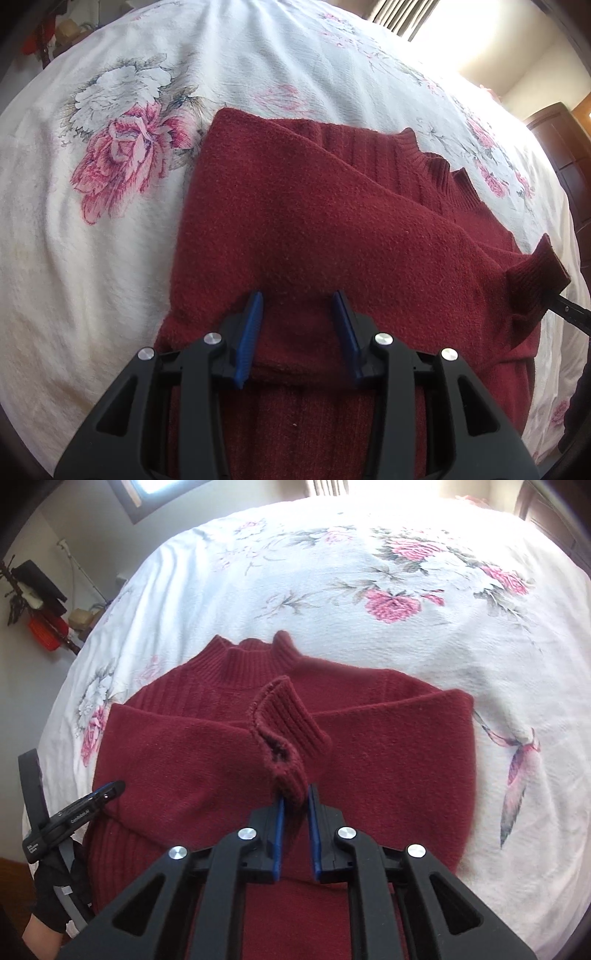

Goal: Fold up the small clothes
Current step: 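Grasp the sweater side with the left tool and fold it toward the center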

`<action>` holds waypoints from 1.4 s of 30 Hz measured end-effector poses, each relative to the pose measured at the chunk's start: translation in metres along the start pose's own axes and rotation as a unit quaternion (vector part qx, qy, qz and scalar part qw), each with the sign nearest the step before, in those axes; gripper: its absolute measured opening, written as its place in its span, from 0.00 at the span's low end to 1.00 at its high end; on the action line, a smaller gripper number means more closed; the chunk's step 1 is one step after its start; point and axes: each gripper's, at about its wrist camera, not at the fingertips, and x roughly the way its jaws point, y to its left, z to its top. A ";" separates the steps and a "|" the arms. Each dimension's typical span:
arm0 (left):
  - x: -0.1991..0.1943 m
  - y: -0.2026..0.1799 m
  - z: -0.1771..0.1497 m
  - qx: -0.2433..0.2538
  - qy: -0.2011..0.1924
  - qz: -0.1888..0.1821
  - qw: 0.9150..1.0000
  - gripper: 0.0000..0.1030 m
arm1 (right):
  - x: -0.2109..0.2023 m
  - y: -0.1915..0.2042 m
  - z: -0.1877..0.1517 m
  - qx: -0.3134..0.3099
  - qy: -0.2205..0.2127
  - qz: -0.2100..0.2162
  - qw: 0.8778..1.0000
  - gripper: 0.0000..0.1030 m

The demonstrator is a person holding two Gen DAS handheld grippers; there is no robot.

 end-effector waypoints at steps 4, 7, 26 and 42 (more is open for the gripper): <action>0.000 0.002 0.001 0.002 0.002 -0.003 1.000 0.39 | 0.007 -0.043 -0.008 0.044 0.015 -0.002 0.999 0.27; -0.003 0.001 0.001 0.002 0.003 0.000 1.000 0.39 | 0.011 -0.075 -0.017 0.094 0.017 0.029 0.995 0.34; -0.004 -0.024 -0.015 0.059 -0.001 0.006 0.998 0.48 | 0.026 -0.113 -0.041 0.128 0.029 0.030 0.991 0.00; -0.156 0.081 -0.211 0.044 -0.004 0.063 0.997 0.66 | -0.115 -0.076 -0.279 0.080 -0.007 0.059 0.995 0.56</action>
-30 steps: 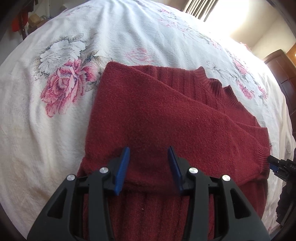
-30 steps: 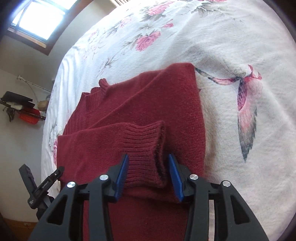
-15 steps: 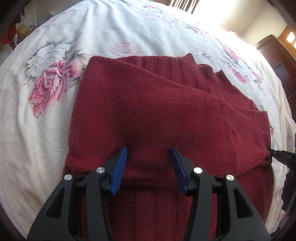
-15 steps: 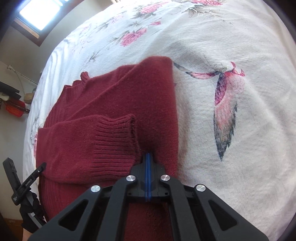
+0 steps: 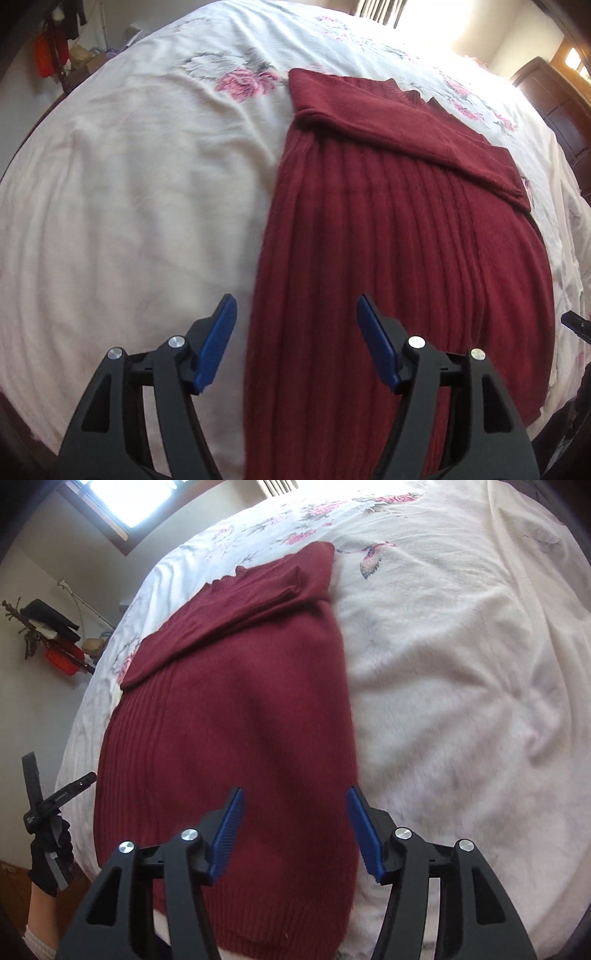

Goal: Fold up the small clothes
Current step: 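Grasp the sweater side with the left tool and fold it toward the center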

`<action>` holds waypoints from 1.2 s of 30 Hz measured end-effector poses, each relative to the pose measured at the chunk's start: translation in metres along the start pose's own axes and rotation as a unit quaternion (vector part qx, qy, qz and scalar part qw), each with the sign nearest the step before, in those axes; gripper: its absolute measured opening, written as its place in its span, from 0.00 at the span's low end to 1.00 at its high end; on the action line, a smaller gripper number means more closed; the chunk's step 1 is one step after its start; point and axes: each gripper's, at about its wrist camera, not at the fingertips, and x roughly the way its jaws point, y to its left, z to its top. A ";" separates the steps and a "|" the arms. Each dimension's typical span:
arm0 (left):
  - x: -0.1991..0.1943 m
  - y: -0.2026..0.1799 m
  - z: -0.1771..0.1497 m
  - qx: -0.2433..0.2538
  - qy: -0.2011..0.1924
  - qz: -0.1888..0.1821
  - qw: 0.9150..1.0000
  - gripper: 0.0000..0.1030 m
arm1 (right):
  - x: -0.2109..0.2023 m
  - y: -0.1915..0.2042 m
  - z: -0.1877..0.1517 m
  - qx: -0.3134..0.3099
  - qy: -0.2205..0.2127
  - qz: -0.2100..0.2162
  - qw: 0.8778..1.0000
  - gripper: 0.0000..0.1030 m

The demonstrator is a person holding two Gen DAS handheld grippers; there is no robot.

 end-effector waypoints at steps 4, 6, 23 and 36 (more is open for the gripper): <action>-0.020 0.038 -0.048 -0.026 0.019 0.003 0.999 0.66 | -0.021 -0.006 -0.042 -0.005 0.015 -0.002 1.000 0.60; -0.023 0.053 -0.066 -0.040 0.031 -0.011 0.999 0.66 | -0.023 -0.011 -0.058 -0.003 0.028 0.004 1.000 0.61; -0.019 0.063 -0.109 -0.074 0.055 -0.088 0.992 0.68 | 0.006 -0.026 -0.101 0.057 0.060 0.057 0.995 0.61; -0.010 0.054 -0.103 -0.109 0.080 -0.168 0.976 0.53 | 0.025 -0.018 -0.094 0.098 0.053 0.105 0.988 0.59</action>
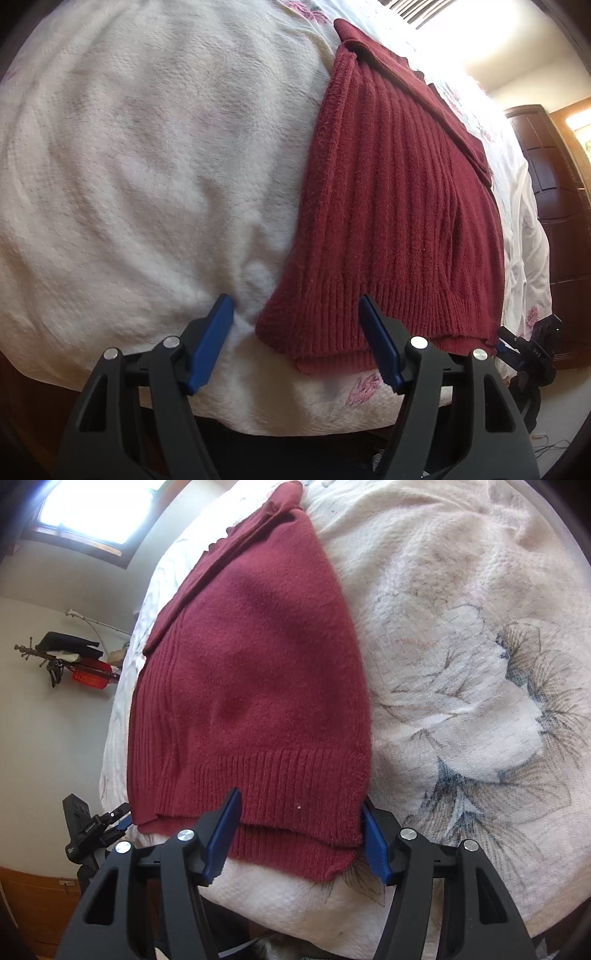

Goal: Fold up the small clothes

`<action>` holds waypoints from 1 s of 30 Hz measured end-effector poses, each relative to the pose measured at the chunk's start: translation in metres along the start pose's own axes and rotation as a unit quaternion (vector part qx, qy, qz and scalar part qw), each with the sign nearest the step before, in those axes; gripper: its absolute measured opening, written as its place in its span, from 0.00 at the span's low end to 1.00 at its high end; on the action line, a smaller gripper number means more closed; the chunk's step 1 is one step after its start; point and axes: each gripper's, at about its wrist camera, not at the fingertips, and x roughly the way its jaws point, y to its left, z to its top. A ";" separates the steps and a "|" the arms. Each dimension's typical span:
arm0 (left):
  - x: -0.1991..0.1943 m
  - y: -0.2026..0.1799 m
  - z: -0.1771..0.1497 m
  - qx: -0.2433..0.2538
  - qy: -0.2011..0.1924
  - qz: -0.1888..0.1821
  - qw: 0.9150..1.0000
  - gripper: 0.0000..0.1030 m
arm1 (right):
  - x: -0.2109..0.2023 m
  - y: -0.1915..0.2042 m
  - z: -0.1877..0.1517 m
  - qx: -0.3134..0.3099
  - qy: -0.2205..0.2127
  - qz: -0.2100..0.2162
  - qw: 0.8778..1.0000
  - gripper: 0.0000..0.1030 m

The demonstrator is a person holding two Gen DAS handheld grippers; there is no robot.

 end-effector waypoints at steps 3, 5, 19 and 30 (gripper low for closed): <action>0.009 -0.004 0.000 -0.007 0.009 0.003 1.000 0.53 | 0.001 0.003 0.001 -0.002 -0.003 0.005 1.000 0.59; 0.015 -0.004 0.000 -0.012 0.011 0.004 1.000 0.55 | 0.003 0.007 0.000 -0.013 0.000 0.002 1.000 0.59; 0.019 -0.006 -0.005 -0.042 0.001 -0.021 0.999 0.06 | 0.001 -0.005 -0.004 -0.014 0.006 0.036 0.999 0.19; -0.033 -0.041 0.015 -0.001 -0.060 -0.084 0.995 0.05 | -0.046 0.010 0.017 -0.023 -0.030 0.104 0.994 0.07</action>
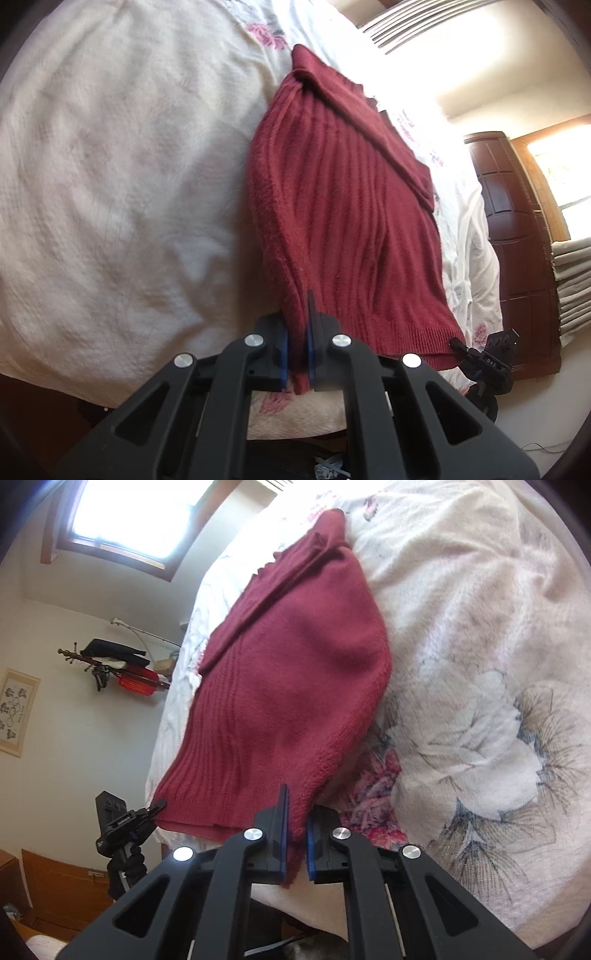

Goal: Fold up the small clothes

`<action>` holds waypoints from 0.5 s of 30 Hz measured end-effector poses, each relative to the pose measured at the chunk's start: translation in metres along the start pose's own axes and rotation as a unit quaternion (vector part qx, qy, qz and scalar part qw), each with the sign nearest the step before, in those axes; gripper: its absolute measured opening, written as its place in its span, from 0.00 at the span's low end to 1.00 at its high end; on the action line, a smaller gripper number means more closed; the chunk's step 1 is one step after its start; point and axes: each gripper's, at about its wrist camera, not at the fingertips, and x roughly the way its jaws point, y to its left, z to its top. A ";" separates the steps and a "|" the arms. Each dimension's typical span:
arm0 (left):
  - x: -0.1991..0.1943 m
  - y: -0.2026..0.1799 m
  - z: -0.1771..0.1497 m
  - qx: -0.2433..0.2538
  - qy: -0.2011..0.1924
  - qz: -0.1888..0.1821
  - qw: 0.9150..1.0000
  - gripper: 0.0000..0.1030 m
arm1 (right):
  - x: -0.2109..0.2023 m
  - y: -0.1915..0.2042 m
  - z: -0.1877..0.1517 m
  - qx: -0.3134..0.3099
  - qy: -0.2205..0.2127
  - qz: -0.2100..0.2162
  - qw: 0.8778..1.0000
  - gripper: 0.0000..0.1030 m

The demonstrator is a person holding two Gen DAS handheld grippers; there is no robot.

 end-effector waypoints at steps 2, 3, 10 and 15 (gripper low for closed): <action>-0.006 -0.008 0.011 0.006 -0.012 -0.011 1.000 0.05 | -0.008 0.008 0.010 -0.001 -0.010 0.015 1.000 0.07; -0.008 -0.012 0.017 0.007 -0.019 -0.017 1.000 0.05 | -0.011 0.012 0.016 -0.002 -0.014 0.018 1.000 0.07; -0.005 -0.022 0.069 -0.006 -0.053 -0.030 0.998 0.05 | -0.022 0.027 0.068 0.010 -0.041 0.035 0.998 0.07; 0.017 -0.023 0.108 -0.002 -0.057 -0.014 0.998 0.05 | -0.010 0.018 0.109 0.046 -0.039 0.045 0.997 0.07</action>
